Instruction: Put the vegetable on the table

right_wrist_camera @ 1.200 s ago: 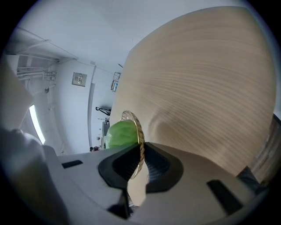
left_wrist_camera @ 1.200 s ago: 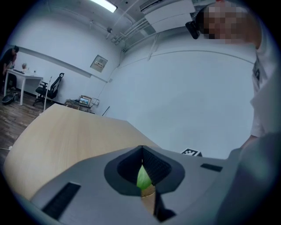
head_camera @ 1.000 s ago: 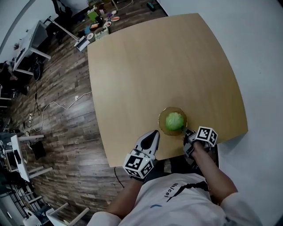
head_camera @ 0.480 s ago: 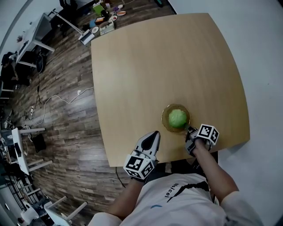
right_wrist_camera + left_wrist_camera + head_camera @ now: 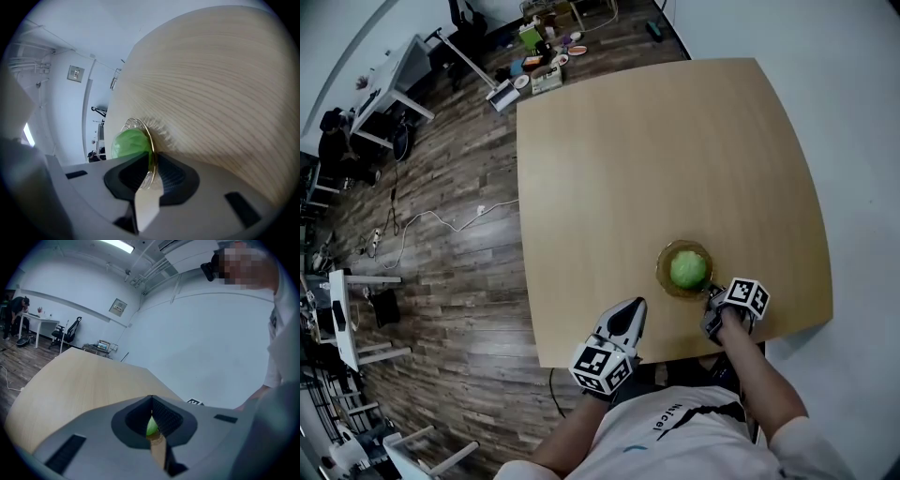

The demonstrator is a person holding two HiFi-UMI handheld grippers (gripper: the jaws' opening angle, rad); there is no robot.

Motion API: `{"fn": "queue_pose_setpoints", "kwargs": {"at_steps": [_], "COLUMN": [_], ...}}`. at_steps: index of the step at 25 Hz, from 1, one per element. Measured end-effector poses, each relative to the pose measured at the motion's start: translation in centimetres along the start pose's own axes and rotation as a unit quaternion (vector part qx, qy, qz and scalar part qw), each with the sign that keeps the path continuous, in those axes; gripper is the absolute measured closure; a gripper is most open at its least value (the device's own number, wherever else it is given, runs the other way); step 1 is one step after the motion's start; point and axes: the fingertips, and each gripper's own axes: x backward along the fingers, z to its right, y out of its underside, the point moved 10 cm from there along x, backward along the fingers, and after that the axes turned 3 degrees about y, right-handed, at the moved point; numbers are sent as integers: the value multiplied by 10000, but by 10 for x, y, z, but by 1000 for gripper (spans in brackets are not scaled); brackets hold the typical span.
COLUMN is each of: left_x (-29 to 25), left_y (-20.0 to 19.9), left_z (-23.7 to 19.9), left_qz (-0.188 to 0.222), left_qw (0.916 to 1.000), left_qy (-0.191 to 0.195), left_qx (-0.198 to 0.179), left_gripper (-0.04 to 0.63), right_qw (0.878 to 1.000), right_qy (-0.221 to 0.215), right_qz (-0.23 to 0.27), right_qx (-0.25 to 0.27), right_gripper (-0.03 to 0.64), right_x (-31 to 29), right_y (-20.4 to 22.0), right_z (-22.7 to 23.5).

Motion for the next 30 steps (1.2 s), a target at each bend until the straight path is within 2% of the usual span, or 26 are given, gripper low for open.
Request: {"fn": "queue_pose_setpoints", "kwargs": {"at_steps": [5,12,16,19,22,25,30], "left_x": [13,20,28,42,51,63,82], "left_y": [3,10,5,2,-2,-2,-13], "left_z": [1,2,9,14,21,25,33], "left_qz": [65,-225,-398,-490,-471,-523,-515], "left_qw": [10000,9994,9987,9979,9973,9963,9950], "left_qy": [37,45,189,353,518,659,853], "left_qx": [41,246,253,223,204,181,78], "left_gripper": [583,583,583,583,583,583,583], "right_qw": [9999,9983,9966,9940,9863,9752,9476], "right_qy": [0,144,-91,-486,-950,-1198,-1552], "right_qz": [126,477,602,668,732,818,1260], "right_qx": [106,318,555,719,1132,1671,2493], "right_gripper": [546,548,583,591,595,601,601], "right_x": [10,43,63,79,94,106,138], "right_y": [3,23,41,64,84,105,133], "right_z": [-3,-3,-23,-48,-79,-105,-144]}}
